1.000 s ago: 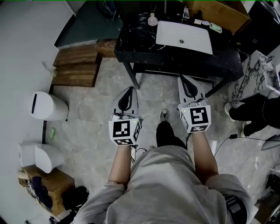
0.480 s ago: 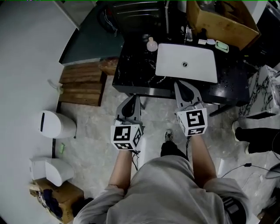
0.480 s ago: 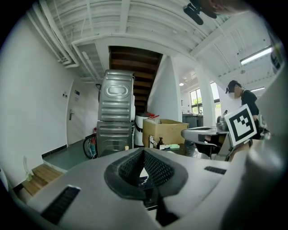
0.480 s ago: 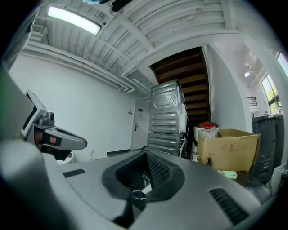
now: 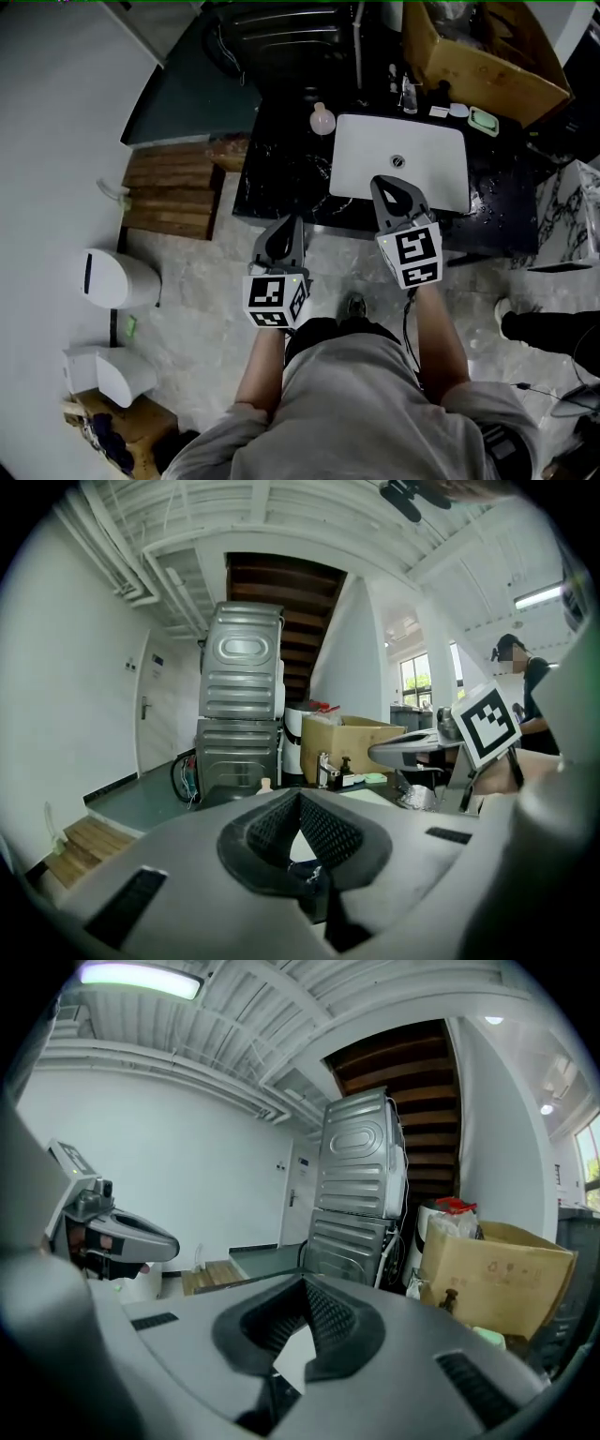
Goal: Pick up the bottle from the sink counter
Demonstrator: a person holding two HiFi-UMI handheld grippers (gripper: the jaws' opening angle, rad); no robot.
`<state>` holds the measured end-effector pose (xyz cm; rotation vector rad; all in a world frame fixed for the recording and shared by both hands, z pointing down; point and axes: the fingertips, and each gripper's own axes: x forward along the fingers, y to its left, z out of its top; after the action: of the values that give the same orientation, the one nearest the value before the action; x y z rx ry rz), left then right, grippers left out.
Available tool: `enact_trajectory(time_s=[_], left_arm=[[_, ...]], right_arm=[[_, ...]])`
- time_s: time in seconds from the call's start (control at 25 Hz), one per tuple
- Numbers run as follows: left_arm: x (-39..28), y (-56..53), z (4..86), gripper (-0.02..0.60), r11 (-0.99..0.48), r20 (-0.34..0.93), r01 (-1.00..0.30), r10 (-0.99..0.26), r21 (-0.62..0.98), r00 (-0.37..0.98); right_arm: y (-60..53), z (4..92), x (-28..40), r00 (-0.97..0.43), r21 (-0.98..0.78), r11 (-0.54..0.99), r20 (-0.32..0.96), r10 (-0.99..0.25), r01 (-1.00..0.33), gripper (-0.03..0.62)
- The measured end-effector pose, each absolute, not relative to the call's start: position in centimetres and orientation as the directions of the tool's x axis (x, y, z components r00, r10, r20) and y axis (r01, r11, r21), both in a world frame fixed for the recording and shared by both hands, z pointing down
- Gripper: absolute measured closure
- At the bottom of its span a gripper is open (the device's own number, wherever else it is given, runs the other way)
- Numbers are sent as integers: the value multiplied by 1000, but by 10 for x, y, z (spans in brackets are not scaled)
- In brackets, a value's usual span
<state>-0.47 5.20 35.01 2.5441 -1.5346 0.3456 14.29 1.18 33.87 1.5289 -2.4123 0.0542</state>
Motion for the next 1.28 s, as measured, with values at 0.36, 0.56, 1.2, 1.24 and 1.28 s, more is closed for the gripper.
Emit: enact_trajectory(time_s=[0.36, 0.56, 1.2, 1.24, 1.28], left_arm=[[-16, -7, 376, 569, -454, 300, -889, -841, 64, 451], [-20, -52, 386, 569, -481, 309, -872, -819, 87, 483], [-49, -157, 442, 569, -554, 378, -816, -729, 162, 570], [-50, -162, 445, 569, -563, 383, -810, -721, 164, 578], [-52, -168, 448, 569, -570, 388, -804, -711, 168, 586]], right_arm=[[-55, 344, 120, -391, 209, 457, 292, -873, -864, 585], [-95, 353, 116, -366, 188, 429, 296, -882, -883, 585], [-208, 425, 72, -311, 157, 403, 412, -856, -902, 585], [-213, 428, 70, -305, 160, 400, 419, -855, -902, 585], [-218, 431, 68, -299, 165, 398, 426, -854, -903, 585]])
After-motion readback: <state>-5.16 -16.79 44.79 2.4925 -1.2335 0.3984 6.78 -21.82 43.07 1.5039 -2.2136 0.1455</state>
